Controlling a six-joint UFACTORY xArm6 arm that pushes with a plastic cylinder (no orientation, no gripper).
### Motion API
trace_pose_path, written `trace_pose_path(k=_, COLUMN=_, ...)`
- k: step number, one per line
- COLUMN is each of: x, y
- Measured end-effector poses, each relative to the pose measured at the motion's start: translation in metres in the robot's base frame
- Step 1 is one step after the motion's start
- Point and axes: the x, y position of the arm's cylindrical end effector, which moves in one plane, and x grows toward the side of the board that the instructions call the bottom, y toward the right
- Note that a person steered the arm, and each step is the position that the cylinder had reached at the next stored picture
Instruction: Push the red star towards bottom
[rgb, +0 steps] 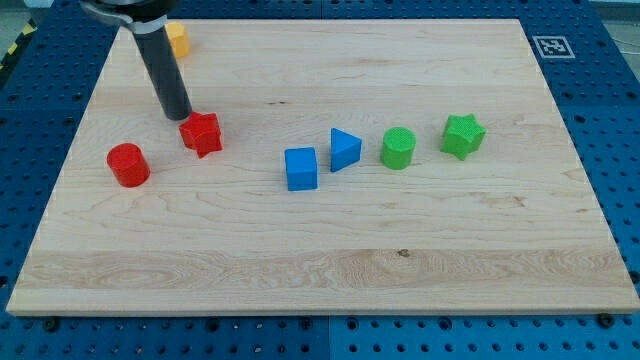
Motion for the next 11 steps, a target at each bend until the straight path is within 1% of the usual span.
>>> trace_pose_path(k=2, x=-0.001, y=0.014)
trace_pose_path(k=8, x=0.057, y=0.018)
trace_pose_path(k=10, x=0.056, y=0.019)
trace_pose_path(k=11, x=0.044, y=0.033)
